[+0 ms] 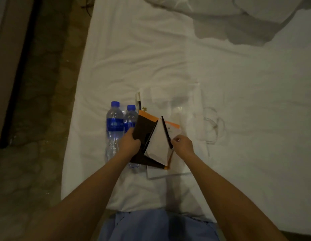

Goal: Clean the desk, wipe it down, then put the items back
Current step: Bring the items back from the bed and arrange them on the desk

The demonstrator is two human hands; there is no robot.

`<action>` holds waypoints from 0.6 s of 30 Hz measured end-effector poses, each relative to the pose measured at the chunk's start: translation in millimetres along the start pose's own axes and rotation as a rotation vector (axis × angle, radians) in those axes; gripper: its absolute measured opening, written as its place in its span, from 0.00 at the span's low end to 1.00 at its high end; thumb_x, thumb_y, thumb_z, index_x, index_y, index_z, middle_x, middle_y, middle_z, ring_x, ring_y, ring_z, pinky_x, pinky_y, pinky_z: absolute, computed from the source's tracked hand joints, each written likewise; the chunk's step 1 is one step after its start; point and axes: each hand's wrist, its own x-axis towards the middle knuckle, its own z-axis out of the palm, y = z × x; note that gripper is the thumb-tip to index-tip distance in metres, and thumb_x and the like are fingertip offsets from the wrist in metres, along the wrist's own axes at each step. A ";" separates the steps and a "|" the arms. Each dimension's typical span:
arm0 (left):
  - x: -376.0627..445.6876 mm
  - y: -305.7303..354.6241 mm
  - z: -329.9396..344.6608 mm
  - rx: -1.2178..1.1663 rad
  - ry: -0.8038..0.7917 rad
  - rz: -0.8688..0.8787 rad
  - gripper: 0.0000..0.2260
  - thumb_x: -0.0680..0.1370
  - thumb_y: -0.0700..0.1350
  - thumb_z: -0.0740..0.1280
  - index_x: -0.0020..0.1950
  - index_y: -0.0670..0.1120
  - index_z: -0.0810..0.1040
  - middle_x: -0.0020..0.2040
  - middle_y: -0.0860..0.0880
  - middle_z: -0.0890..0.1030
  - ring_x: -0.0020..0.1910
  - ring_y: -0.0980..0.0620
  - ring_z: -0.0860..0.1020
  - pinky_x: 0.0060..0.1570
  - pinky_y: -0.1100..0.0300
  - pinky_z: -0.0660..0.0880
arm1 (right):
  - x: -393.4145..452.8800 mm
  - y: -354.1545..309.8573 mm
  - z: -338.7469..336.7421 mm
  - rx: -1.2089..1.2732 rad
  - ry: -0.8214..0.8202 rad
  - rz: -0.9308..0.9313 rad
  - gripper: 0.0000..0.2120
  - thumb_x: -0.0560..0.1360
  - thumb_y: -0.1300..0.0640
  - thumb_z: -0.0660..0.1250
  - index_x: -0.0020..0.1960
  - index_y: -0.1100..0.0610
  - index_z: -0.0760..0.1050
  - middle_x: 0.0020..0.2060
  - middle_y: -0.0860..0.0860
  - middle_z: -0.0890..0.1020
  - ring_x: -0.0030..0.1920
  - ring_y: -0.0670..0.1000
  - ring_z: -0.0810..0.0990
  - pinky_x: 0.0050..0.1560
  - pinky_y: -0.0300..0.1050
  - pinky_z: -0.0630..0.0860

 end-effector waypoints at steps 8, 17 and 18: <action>4.0 -4.3 12.9 -0.160 -0.053 0.002 0.21 0.78 0.31 0.58 0.69 0.45 0.66 0.58 0.47 0.73 0.51 0.55 0.70 0.45 0.63 0.68 | 1.3 6.4 4.4 0.073 -0.028 -0.064 0.09 0.77 0.58 0.64 0.50 0.63 0.78 0.46 0.57 0.81 0.44 0.51 0.74 0.41 0.40 0.68; 6.9 1.7 36.1 -0.324 -0.093 -0.017 0.18 0.79 0.35 0.58 0.65 0.51 0.67 0.56 0.45 0.75 0.49 0.48 0.76 0.42 0.56 0.74 | -8.1 -14.7 22.5 0.124 -0.119 -0.133 0.08 0.77 0.57 0.65 0.39 0.58 0.74 0.35 0.52 0.75 0.41 0.51 0.74 0.38 0.40 0.67; 7.9 2.9 39.7 -0.332 -0.099 -0.037 0.17 0.79 0.36 0.58 0.65 0.51 0.68 0.57 0.44 0.76 0.49 0.47 0.76 0.42 0.55 0.74 | -8.9 -14.1 24.1 0.112 -0.126 -0.126 0.10 0.77 0.58 0.65 0.37 0.56 0.71 0.34 0.51 0.74 0.41 0.51 0.73 0.38 0.40 0.66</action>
